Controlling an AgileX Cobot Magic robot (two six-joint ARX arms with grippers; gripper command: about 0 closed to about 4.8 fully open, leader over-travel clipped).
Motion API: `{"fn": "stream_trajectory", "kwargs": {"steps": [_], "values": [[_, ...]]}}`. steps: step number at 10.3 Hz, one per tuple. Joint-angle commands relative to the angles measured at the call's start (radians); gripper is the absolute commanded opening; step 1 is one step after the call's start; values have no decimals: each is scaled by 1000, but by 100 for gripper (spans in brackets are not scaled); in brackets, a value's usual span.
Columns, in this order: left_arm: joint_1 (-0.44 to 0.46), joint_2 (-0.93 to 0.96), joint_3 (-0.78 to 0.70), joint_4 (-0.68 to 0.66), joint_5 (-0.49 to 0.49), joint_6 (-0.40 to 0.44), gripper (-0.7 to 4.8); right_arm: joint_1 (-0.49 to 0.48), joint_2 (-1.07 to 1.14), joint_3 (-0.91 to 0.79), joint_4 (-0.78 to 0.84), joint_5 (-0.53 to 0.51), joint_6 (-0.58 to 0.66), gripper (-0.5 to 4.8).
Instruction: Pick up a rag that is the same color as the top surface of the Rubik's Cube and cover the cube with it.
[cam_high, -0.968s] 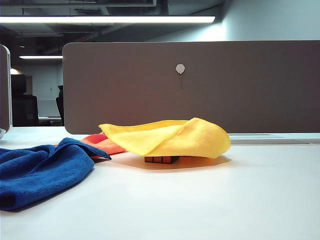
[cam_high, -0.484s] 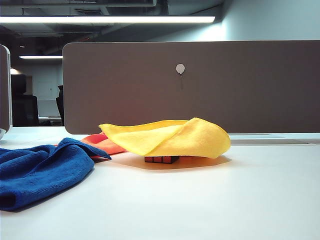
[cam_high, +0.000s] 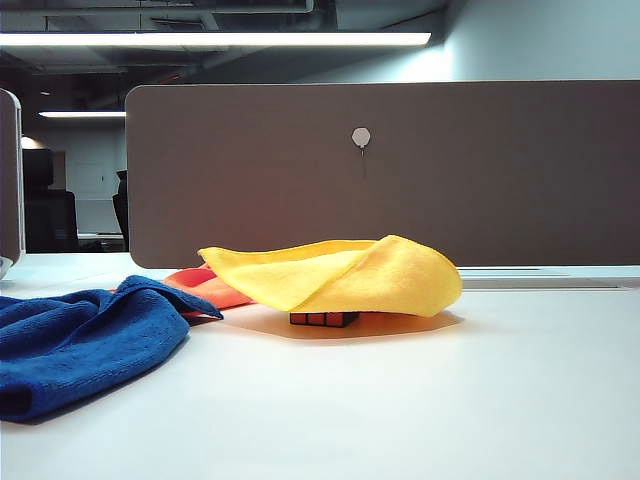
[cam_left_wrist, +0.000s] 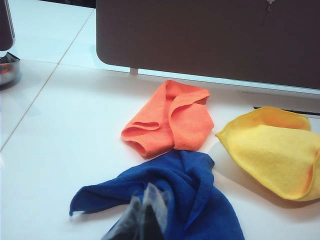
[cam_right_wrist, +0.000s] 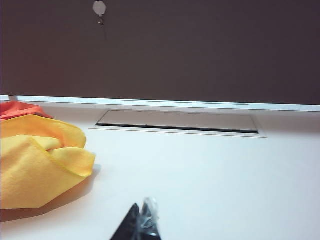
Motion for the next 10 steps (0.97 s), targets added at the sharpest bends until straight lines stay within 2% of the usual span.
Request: {"fn": "stream_trajectory", "kwargs": {"steps": [1,2,5,7,10], "values": [[0,1,-77,92,-82,3,-5,1,-1,-6,23,16,-5,-5],[0,1,-107,114,-111,4,-5,1,-1,-6,23,16,-5,-5],[0,1,-179,177,-78,7,-6,1,-1,-6,24,15,-5,-5],[0,1,-215,254,26,42,-5,1,-1,-6,24,14,-5,-5],[0,1,-251,278,30,57,-5,1,-1,-6,23,7,-5,-5]]}}
